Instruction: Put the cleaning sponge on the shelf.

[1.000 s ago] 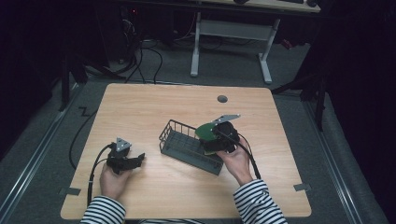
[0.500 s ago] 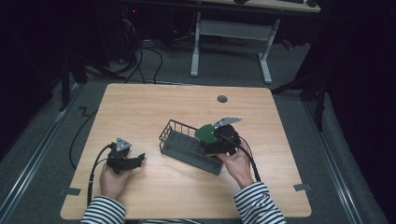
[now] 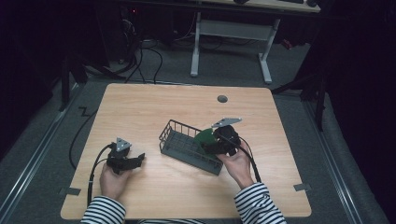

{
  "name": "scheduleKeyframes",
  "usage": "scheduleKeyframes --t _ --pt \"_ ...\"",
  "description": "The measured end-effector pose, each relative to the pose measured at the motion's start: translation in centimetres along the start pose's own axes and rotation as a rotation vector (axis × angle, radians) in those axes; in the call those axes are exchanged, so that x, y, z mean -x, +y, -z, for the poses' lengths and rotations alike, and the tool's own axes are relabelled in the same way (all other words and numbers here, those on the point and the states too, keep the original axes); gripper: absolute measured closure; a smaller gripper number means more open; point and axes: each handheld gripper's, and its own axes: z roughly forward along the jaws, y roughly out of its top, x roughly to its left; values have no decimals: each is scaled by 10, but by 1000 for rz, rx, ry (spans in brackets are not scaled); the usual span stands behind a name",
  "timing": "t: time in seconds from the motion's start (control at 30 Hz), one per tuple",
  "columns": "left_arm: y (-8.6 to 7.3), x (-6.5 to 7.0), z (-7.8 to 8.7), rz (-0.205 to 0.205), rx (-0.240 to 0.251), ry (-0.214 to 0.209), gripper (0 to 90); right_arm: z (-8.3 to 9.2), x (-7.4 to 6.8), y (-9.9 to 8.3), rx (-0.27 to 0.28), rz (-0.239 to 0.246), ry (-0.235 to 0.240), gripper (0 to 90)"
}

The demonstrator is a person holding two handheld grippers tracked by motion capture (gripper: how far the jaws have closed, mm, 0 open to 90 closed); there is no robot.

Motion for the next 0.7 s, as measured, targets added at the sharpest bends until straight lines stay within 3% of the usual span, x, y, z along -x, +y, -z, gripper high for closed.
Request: scheduleKeyframes --t 0.5,0.7 --pt "0 0 0 -1 1 1 285 38 25 -8 106 -96 -9 269" --pt "0 0 0 -1 1 1 285 48 34 -12 129 -113 -15 276"
